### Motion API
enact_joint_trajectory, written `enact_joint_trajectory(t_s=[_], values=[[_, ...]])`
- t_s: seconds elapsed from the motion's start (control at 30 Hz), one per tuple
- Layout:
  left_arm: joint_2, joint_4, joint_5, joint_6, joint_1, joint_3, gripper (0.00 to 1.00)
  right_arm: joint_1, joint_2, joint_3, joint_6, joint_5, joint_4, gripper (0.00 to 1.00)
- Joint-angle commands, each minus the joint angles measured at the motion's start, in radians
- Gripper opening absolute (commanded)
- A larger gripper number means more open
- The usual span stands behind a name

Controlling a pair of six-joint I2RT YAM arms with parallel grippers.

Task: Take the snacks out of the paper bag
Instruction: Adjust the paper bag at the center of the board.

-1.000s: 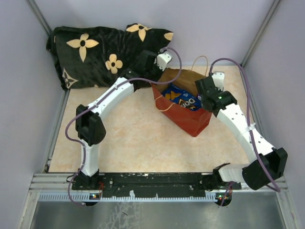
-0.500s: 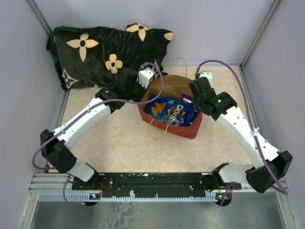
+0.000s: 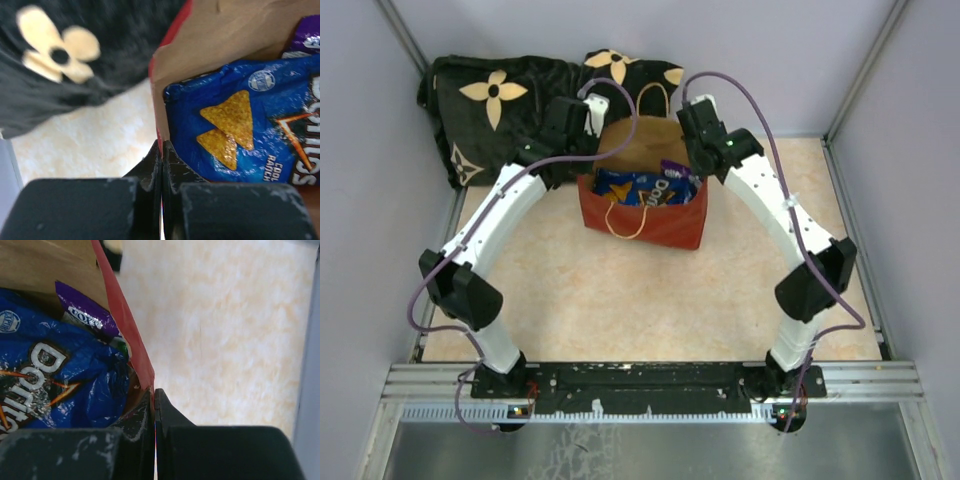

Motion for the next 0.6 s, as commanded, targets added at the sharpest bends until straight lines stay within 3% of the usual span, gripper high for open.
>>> enact_joint_trajectory(t_s=[0.0,0.03,0.1,0.17,0.2,0.27,0.3,0.33,0.37,0.43,0.57], values=[[-0.024,0.176,-0.074,0.03,0.001,0.162,0.0,-0.024,0.062,0.324,-0.093,0.059,0.09,0.0],[-0.049,0.206,-0.093,0.017,-0.004,0.106,0.0,-0.021,0.049,0.312,-0.081,0.056,0.086,0.0],[-0.224,0.348,-0.112,-0.026,-0.018,-0.158,0.0,0.003,-0.09,0.113,-0.057,0.068,0.199,0.0],[-0.425,0.565,-0.092,-0.082,-0.054,-0.533,0.0,0.054,-0.296,-0.346,-0.023,0.089,0.402,0.0],[-0.52,0.682,-0.089,-0.129,-0.078,-0.721,0.07,0.081,-0.398,-0.536,0.018,0.079,0.495,0.1],[-0.677,0.772,-0.11,-0.284,-0.153,-1.016,0.55,0.127,-0.588,-0.9,0.112,0.013,0.658,0.63],[-0.735,0.763,-0.136,-0.378,-0.186,-1.129,0.7,0.139,-0.678,-1.039,0.173,-0.008,0.708,0.87],[-0.792,0.722,-0.181,-0.468,-0.214,-1.207,0.9,0.144,-0.759,-1.152,0.223,-0.023,0.739,0.98],[-0.844,0.662,-0.198,-0.549,-0.236,-1.261,0.99,0.146,-0.837,-1.227,0.26,-0.041,0.75,0.99],[-0.933,0.612,-0.182,-0.634,-0.255,-1.331,1.0,0.147,-0.983,-1.303,0.29,-0.058,0.731,0.99],[-1.014,0.605,-0.196,-0.592,-0.263,-1.296,1.0,0.149,-1.198,-1.301,0.228,-0.057,0.764,0.99]])
